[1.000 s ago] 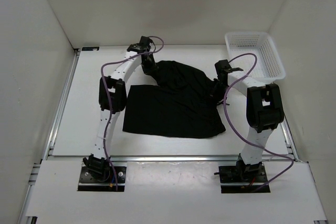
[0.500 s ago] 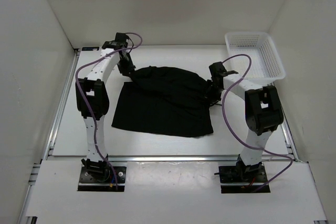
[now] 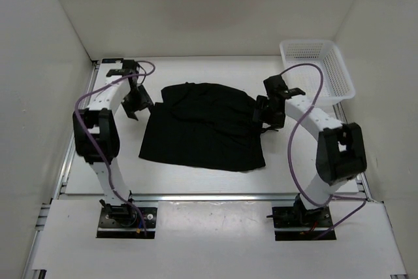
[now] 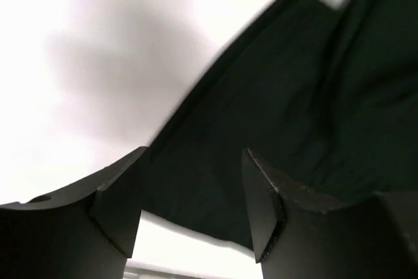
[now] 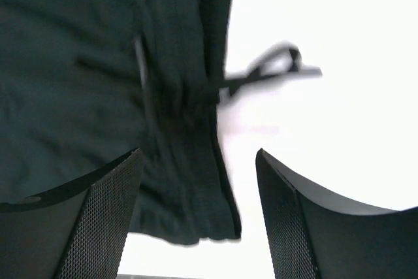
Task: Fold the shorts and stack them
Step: Flatten the shorts out
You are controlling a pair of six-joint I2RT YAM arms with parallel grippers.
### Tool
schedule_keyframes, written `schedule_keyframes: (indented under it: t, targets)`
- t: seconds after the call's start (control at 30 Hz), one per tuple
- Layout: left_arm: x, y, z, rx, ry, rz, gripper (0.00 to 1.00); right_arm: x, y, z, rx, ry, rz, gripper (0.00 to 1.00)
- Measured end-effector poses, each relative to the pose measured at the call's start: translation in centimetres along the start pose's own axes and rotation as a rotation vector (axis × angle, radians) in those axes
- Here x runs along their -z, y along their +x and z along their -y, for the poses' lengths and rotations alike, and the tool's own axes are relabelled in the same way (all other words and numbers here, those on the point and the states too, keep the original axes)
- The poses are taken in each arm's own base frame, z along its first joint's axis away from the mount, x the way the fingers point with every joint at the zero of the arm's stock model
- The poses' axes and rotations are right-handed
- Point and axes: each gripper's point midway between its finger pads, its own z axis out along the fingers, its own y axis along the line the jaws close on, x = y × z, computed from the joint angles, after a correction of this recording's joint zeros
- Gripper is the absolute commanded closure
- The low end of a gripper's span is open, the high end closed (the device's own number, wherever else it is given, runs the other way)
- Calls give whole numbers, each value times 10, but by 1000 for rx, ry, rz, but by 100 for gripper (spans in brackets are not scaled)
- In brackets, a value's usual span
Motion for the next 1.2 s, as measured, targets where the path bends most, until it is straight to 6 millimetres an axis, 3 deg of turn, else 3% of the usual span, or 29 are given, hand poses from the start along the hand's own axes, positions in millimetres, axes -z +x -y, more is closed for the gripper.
schedule_keyframes:
  t: [0.13,0.27,0.37,0.43,0.5,0.53,0.57,0.67,0.7,0.8,0.9,1.1,1.13,1.2]
  targets:
    - [18,74,-41,66,-38,-57,26,33,22,8,-25,-52,51,26]
    - [9,129,-73,128,-92,-132,25,30,81,20,-69,-92,-50,27]
    - [-8,151,-83,156,-131,-191,31,16,125,28,-104,-95,-174,27]
    - [-19,155,-84,165,-146,-209,36,13,138,29,-120,-103,-218,27]
    - [-29,154,-83,166,-152,-222,46,10,139,24,-125,-124,-231,28]
    - [-29,152,-79,167,-145,-228,74,7,138,22,-125,-133,-235,30]
    - [-31,149,-77,175,-139,-222,87,4,139,21,-125,-137,-245,33]
    - [-33,143,-73,162,-124,-210,90,-2,141,16,-125,-159,-267,57]
    - [-33,143,-73,162,-122,-212,90,-3,141,15,-121,-164,-268,78]
    - [-32,145,-72,163,-104,-207,90,-2,139,12,-118,-180,-260,100]
    - [-28,157,-71,171,-70,-197,90,1,138,16,-119,-170,-237,100]
    - [-8,202,-62,190,7,-254,90,16,148,34,-124,-115,-198,100]
    - [-3,206,-62,195,16,-258,90,18,149,37,-127,-101,-196,96]
    - [4,211,-63,211,29,-253,75,22,152,43,-141,-69,-197,71]
